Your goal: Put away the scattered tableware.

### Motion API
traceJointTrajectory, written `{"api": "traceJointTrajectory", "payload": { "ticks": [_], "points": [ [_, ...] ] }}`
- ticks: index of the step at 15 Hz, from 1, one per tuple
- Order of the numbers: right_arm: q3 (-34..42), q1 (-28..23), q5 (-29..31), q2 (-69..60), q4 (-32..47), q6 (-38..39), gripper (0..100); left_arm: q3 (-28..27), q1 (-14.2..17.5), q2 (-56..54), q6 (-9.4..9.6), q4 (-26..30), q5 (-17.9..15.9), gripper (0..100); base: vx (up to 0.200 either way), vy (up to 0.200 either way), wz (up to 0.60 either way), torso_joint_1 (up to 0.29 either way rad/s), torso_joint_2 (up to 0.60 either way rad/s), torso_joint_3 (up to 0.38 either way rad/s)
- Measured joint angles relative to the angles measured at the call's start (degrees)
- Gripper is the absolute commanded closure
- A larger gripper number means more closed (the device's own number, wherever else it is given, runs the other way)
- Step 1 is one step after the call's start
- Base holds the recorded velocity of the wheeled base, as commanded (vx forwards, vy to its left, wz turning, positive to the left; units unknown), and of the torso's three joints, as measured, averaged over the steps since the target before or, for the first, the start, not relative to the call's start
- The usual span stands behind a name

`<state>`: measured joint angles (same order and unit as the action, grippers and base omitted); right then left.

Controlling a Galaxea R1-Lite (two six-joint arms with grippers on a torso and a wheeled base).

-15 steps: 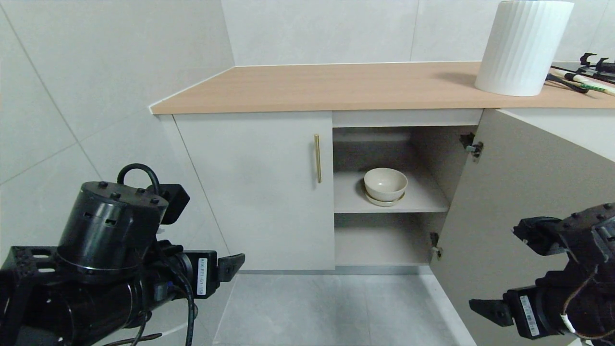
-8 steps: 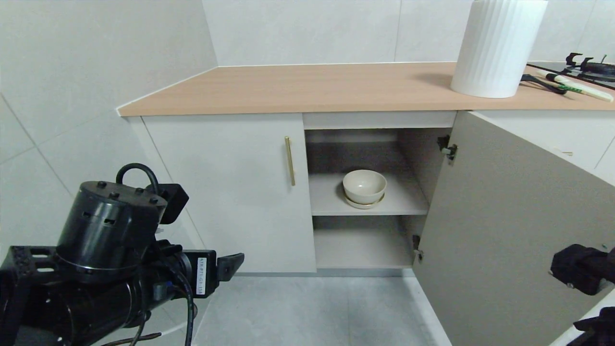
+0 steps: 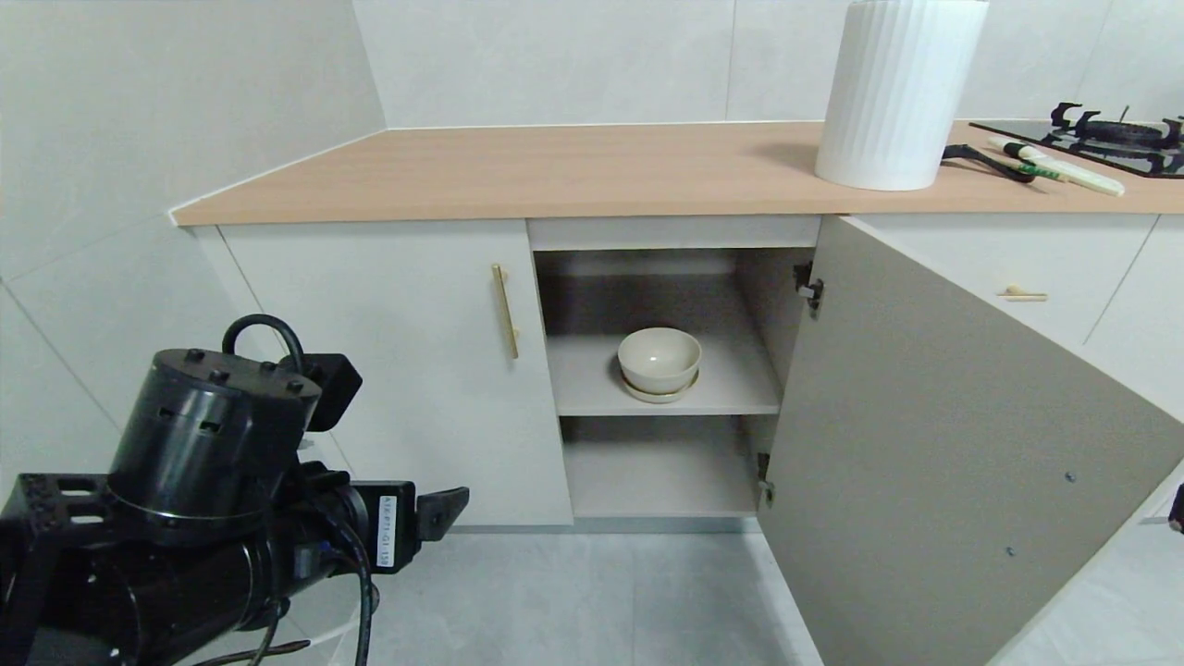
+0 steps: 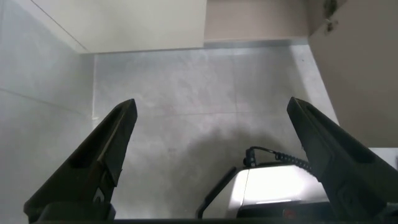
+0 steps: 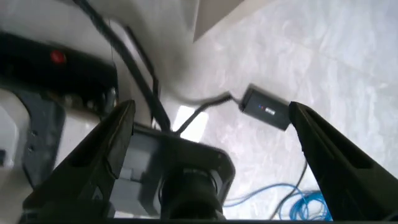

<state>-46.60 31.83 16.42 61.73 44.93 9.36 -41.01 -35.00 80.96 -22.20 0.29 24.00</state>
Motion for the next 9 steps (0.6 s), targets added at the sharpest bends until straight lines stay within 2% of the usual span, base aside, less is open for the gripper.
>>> {"api": "traceJointTrajectory", "payload": {
  "ticks": [4, 9],
  "points": [
    [-2.86, -10.17, 1.01, -0.71, -0.11, -2.52, 0, 0.00, -0.04, 0.00, -0.02, 0.00, -0.02, 0, 0.000, 0.000, 0.00, 0.000, 0.00, 0.000],
    [-3.78, -26.49, 0.71, -1.43, -1.39, -13.82, 0, 0.00, -0.02, 0.00, 0.00, -0.02, -0.02, 0, 0.000, 0.000, 0.00, 0.000, 0.00, 0.000]
  ]
}}
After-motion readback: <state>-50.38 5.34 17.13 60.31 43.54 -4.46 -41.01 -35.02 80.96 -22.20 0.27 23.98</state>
